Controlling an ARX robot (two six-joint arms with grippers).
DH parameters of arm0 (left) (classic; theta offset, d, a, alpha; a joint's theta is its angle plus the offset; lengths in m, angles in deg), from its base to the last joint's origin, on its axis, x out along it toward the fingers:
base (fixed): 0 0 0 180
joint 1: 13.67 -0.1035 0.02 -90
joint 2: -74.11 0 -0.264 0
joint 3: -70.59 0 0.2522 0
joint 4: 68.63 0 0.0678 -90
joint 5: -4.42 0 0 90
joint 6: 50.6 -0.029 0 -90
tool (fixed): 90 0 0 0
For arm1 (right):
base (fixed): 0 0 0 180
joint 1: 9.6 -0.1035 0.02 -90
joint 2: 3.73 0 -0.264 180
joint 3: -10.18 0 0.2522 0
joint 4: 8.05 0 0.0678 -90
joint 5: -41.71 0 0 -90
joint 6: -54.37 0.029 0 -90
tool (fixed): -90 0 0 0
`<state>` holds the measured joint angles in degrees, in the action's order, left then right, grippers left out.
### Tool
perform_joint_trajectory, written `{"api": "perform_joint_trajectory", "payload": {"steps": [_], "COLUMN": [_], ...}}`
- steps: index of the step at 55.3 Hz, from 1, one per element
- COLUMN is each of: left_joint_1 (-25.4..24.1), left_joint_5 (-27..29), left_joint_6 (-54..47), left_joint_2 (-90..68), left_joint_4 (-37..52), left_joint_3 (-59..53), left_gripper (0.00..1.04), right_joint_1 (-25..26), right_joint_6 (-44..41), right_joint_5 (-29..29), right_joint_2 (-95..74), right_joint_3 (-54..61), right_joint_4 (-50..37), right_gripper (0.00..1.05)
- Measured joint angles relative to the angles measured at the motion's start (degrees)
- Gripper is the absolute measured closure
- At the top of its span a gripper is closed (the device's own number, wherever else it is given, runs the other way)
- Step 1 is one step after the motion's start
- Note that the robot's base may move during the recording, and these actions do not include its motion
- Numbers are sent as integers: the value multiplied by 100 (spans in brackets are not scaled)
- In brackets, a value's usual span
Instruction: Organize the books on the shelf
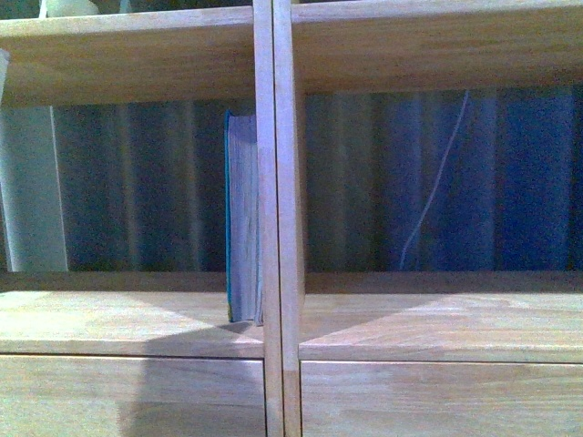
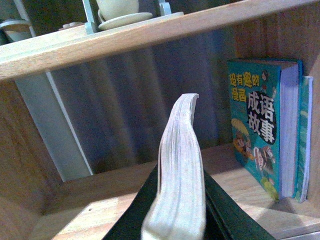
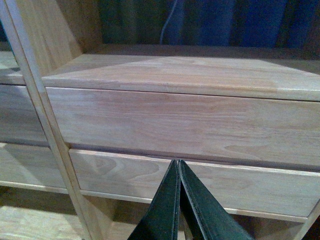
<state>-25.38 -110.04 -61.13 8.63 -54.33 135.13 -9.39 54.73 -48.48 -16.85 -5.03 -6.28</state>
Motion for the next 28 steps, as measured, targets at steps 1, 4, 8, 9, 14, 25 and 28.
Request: {"api": "perform_joint_trajectory", "payload": {"steps": [1,4,8,9,14,25,28], "left_joint_1": [4,15,46,50,85,146,168], "left_joint_5": [-15,-26,-68,-72,-118,-151,-146], "left_joint_6": [-31,-79,-149,-153,-170,-118,-87], "left_joint_2": [-118,-339,-695,-745,-1217,-2131,-2367], "left_joint_4": [70,201,435,470,813,1392,1499], "left_joint_3": [48,138,284,306,527,1088,1272], "left_gripper": [88,88,88,88,88,88,88], "right_joint_1": [0,-2,0,0,0,0,0], "right_joint_6": [0,0,-4,-4,-4,-4,-4], "right_joint_5": [-4,7,9,11,7,7,4], "right_joint_2": [39,107,210,225,511,1266,1274], "right_joint_3": [46,68,68,68,68,68,68], "right_joint_4": [-15,22,94,101,437,1176,1180], "right_gripper": [102,102,102,102,102,102,102]}}
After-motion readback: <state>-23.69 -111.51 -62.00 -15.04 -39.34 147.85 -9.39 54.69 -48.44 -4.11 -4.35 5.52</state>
